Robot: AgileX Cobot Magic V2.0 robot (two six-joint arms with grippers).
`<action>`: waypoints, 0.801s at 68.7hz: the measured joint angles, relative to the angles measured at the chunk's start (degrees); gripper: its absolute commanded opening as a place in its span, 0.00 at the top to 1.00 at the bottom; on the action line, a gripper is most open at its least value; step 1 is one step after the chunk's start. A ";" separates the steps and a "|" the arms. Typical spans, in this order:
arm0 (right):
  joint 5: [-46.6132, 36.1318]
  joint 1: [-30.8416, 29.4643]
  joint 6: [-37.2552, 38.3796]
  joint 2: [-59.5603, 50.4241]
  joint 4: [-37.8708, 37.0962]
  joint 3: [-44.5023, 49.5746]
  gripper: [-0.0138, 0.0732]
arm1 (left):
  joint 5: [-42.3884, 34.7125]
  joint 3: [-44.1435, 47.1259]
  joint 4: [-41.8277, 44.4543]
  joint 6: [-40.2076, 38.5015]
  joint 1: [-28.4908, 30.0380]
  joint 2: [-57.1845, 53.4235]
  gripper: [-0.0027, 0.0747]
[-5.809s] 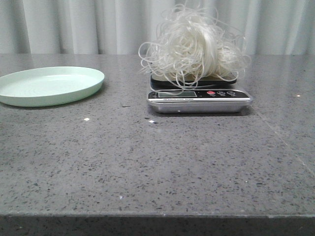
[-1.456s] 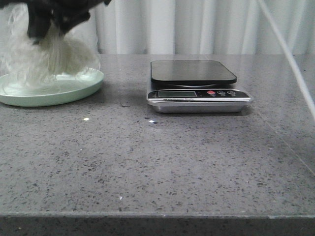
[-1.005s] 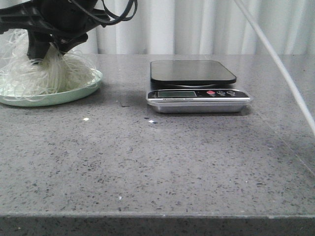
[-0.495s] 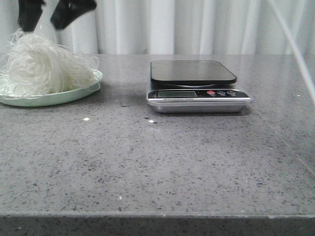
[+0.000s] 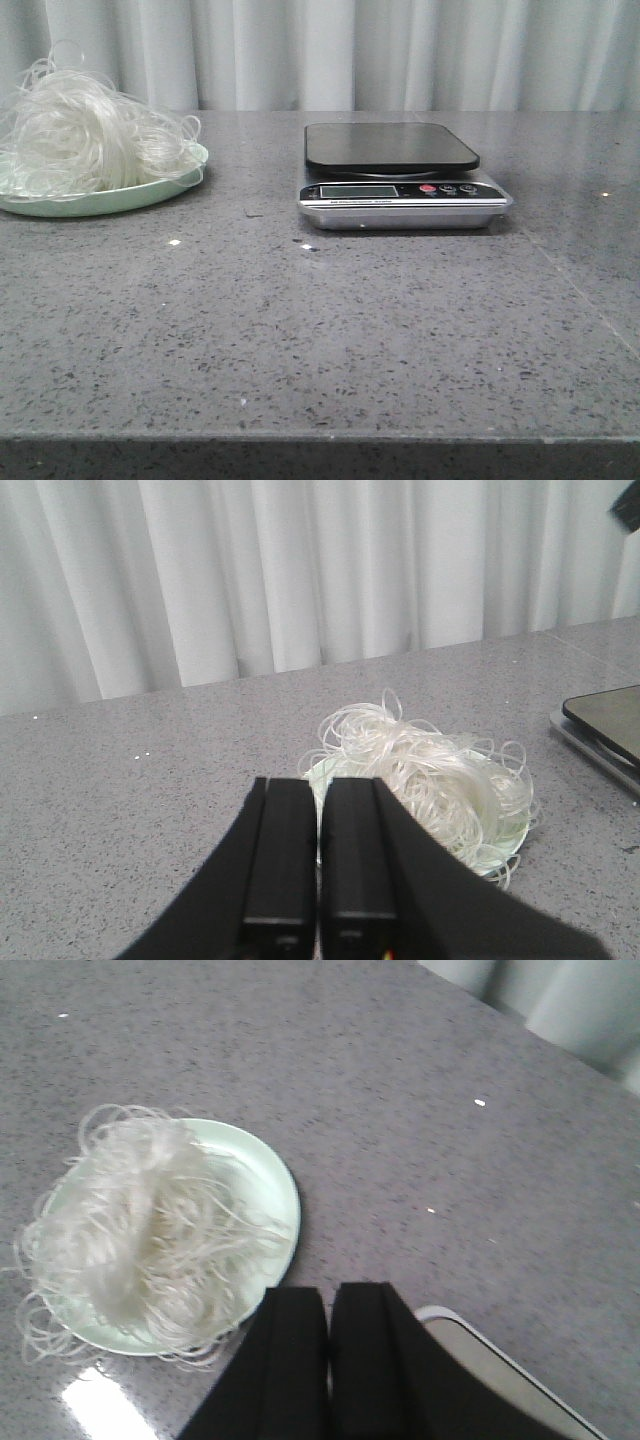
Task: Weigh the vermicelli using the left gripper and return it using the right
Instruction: 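Open the right gripper and lift it away from the plate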
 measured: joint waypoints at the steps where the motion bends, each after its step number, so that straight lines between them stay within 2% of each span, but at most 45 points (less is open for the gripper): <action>1: 0.58 -0.84 0.00 -0.51 0.00 0.00 0.67 | 0.00 0.00 0.00 0.00 0.00 0.00 0.79; 14: 2.89 -7.66 0.00 -5.65 -0.10 2.66 0.67 | 0.00 0.00 0.00 0.00 0.00 0.00 0.79; 26: 1.26 -12.99 0.00 -12.42 -0.10 12.82 0.67 | 0.00 0.00 -0.10 0.00 0.00 0.00 0.79; 38: -8.31 -17.17 0.00 -24.52 -0.19 31.36 0.67 | 0.00 0.00 -0.10 0.00 0.00 0.00 0.79; 55: -24.68 -18.11 0.00 -44.49 -0.19 57.65 0.67 | 0.00 0.00 -0.10 0.00 0.00 0.00 0.79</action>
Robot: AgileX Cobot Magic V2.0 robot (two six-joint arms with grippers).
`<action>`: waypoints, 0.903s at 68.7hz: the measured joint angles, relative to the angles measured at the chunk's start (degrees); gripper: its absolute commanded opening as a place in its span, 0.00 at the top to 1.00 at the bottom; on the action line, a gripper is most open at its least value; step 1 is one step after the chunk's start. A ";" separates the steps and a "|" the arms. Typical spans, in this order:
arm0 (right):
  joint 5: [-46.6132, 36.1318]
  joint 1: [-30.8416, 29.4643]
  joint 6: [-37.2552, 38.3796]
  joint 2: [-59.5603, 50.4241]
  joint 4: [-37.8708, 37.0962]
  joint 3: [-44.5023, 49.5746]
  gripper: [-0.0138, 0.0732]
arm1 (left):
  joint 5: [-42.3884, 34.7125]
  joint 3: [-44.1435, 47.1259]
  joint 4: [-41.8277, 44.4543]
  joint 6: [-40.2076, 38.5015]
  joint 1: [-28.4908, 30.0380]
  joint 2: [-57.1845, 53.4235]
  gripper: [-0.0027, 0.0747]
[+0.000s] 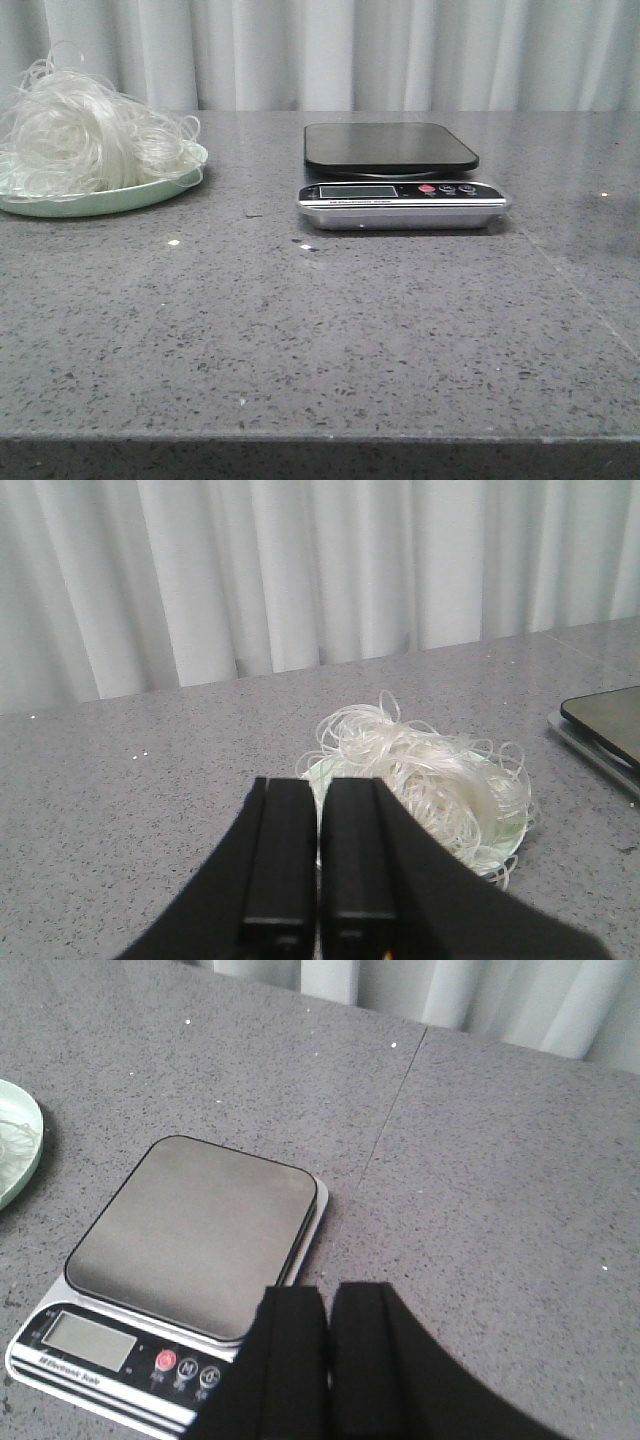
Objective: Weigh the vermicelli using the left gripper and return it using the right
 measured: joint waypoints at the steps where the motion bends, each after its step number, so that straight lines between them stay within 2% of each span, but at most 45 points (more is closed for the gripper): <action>1: -0.40 0.00 0.00 -1.04 0.00 1.25 0.67 | 0.00 0.00 0.00 0.00 0.00 0.00 0.79; 15: -10.25 0.00 0.00 -16.77 0.00 18.76 0.67 | 0.00 0.00 0.00 0.00 0.00 0.00 0.79; 31: -14.59 -0.09 0.00 -31.48 0.00 33.16 0.67 | 0.00 0.00 0.00 0.00 0.00 0.00 0.79; 45: -15.85 -0.09 0.00 -39.93 0.00 39.76 0.67 | 0.00 0.00 0.00 0.00 0.00 0.00 0.79; 62: -16.16 -0.09 0.00 -41.05 0.00 40.75 0.67 | 0.00 0.00 0.00 0.00 0.00 0.00 0.79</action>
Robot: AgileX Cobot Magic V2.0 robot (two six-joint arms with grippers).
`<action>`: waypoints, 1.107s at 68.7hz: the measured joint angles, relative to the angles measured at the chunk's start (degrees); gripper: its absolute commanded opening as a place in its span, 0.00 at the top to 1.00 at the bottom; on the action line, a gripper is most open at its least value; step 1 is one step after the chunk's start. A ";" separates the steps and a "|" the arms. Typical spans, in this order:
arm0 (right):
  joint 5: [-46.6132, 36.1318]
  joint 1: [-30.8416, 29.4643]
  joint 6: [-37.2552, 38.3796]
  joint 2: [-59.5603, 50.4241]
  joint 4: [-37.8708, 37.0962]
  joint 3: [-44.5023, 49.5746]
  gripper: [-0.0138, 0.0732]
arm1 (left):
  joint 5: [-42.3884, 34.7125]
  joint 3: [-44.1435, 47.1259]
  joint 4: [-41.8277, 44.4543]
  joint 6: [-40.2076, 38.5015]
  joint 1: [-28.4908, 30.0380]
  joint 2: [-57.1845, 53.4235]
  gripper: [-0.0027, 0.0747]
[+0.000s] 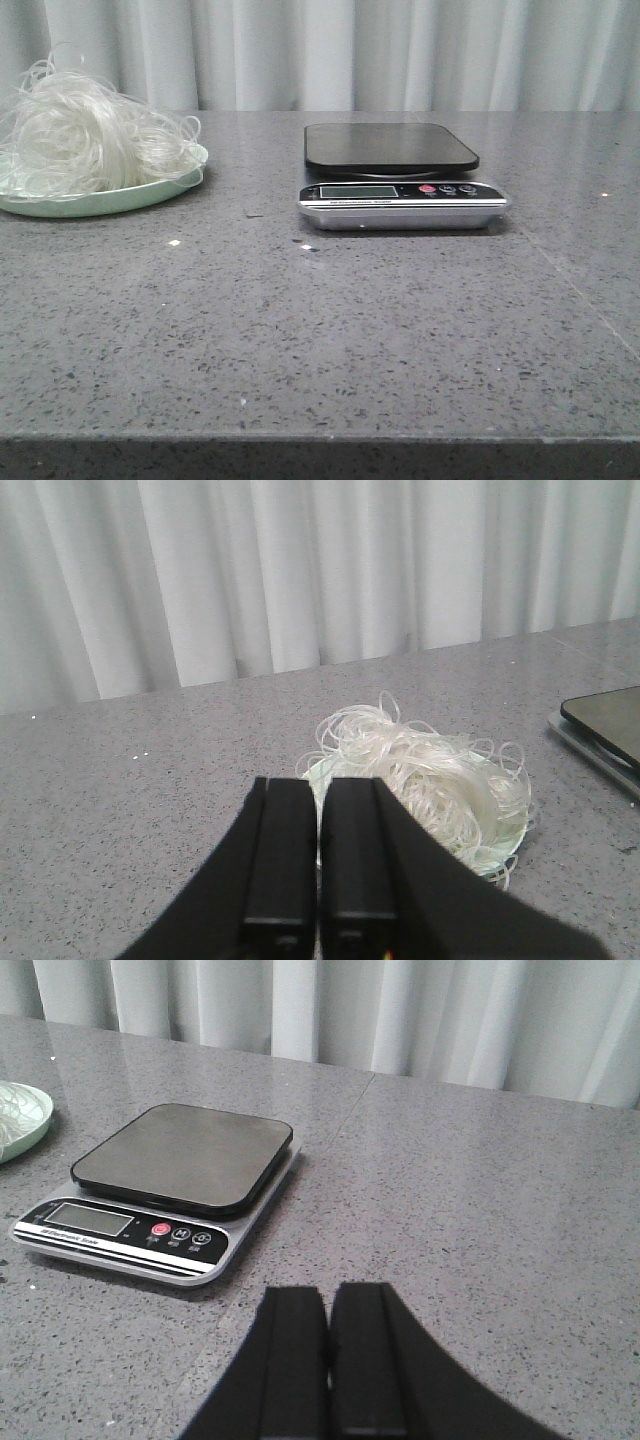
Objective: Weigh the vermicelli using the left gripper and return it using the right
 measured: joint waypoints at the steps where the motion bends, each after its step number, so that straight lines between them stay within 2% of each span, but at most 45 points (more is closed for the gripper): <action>1: -0.05 0.00 0.00 0.00 0.00 0.12 0.67 | 0.00 0.00 0.00 0.00 0.00 0.00 0.79; 45: -0.14 0.00 0.00 0.00 0.10 0.12 0.67 | 0.00 0.33 -1.10 0.00 0.00 0.00 0.79; 61: -0.14 0.00 0.00 0.00 0.10 0.12 0.67 | -0.11 3.02 -3.03 0.00 6.42 -3.82 0.79; 76: -0.14 0.00 0.00 0.00 0.10 0.12 0.67 | -1.35 13.39 -4.37 0.00 10.21 -11.40 0.79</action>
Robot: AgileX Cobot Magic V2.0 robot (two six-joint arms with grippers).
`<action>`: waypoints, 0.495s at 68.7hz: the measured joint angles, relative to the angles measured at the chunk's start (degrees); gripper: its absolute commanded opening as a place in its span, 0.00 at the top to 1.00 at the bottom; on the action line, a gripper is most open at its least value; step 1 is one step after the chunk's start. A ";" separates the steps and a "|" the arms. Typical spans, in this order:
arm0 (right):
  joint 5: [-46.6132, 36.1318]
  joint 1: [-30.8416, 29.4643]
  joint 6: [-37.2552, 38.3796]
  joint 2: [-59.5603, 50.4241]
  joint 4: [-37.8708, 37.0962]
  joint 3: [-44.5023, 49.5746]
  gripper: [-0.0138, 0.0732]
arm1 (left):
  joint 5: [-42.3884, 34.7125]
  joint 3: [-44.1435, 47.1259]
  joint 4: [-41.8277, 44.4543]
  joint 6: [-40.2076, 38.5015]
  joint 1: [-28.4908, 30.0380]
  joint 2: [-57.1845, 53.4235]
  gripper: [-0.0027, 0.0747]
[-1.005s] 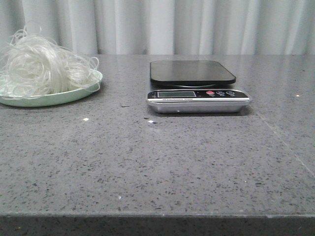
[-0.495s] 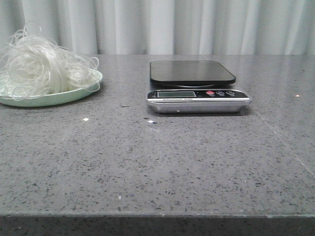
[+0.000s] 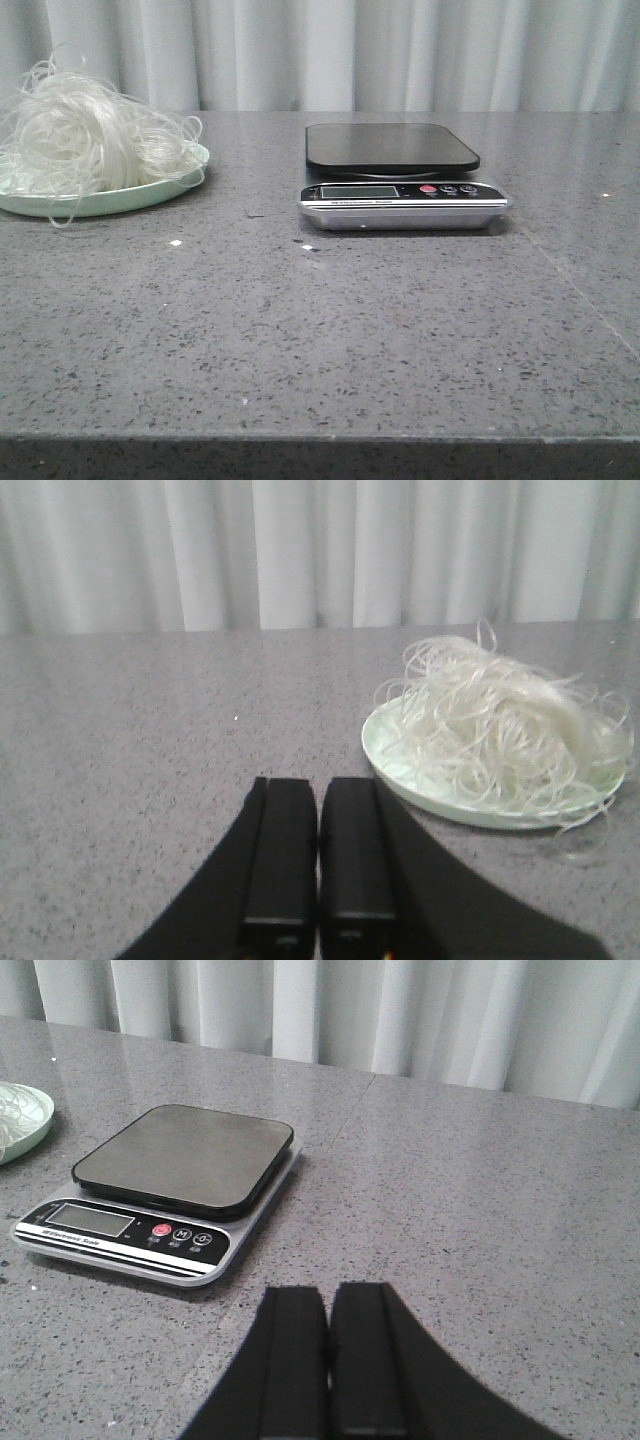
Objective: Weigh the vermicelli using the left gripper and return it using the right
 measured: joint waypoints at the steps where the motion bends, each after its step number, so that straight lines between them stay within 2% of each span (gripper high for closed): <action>1: 0.00 0.00 0.00 0.00 0.00 0.00 0.67 | -0.14 0.00 0.00 0.00 0.00 -0.23 0.79; 14: 0.00 0.00 0.00 0.00 0.00 0.00 0.67 | -6.27 11.42 -0.14 0.00 0.36 -6.30 0.79; 34: 0.00 0.00 0.00 0.00 0.00 0.00 0.67 | -5.25 11.79 -0.33 0.00 0.40 -7.11 0.79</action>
